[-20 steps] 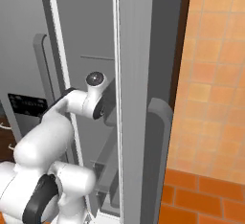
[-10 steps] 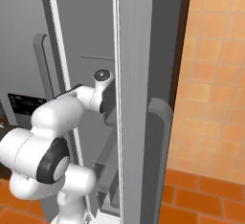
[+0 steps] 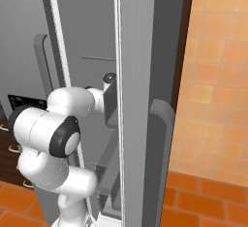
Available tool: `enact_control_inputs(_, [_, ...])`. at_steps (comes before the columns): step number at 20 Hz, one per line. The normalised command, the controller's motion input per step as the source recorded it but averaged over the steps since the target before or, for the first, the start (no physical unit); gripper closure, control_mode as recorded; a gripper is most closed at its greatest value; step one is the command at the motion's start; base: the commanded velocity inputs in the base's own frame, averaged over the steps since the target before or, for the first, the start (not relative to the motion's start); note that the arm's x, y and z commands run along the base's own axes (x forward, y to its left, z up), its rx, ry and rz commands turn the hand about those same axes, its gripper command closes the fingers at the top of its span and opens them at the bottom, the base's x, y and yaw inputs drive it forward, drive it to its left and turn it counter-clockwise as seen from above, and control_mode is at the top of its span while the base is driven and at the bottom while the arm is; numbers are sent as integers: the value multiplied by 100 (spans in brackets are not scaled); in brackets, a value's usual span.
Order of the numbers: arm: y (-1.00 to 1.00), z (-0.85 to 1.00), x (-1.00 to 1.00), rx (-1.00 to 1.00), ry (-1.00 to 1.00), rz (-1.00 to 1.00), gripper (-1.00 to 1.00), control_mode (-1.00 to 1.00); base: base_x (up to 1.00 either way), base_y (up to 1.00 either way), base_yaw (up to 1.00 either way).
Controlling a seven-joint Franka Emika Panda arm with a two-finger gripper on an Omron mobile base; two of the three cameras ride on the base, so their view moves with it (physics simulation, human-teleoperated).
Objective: Grab a lemon wedge from the fridge and one ice cube from the ice bowl, and put them in the glass of lemonade.
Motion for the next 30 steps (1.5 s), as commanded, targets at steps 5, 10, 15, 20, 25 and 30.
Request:
enact_control_inputs(5, [0, -7, 38, -1, 1, 0, -100, -100, 0, 0, 0])
enact_control_inputs(10, [0, -14, 38, 0, 1, 0, -100, -100, 0, 0, 0])
enact_control_inputs(15, [0, -46, 1, -1, 4, 0, 100, -100, 0, 0, 0])
enact_control_inputs(20, [0, -22, 13, -1, 0, 0, 100, -100, 0, 0, 0])
enact_control_inputs(25, [0, 0, 9, 0, 0, 0, 100, -100, 0, 0, 0])
enact_control_inputs(30, [0, 3, -23, 0, -7, 0, 100, -100, 0, 0, 0])
